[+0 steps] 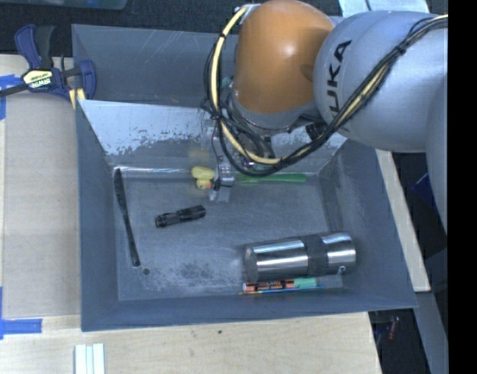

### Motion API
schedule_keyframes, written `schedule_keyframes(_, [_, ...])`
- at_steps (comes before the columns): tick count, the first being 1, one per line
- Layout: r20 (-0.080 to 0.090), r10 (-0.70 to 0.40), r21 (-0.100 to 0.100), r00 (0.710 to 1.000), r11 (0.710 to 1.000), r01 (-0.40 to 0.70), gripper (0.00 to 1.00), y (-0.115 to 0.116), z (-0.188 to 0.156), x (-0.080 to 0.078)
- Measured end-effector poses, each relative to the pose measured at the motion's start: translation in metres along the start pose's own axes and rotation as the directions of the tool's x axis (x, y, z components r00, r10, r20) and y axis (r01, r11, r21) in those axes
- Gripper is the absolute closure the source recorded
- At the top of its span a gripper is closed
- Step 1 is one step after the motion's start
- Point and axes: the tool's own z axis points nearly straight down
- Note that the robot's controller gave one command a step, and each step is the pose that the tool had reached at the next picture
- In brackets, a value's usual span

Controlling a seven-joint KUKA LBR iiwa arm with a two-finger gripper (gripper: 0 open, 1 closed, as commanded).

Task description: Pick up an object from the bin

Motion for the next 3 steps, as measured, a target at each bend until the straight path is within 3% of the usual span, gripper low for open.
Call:
schedule_keyframes(1, [0.009,0.003,-0.001,1.000,1.000,-0.003,0.00,-0.001,-0.005,-0.001])
schedule_keyframes(2, [0.011,0.020,-0.003,1.000,1.000,-0.020,0.00,0.015,0.127,0.004])
schedule_keyframes(3, [0.021,0.055,-0.005,0.998,0.998,-0.055,0.00,0.024,0.050,0.008])
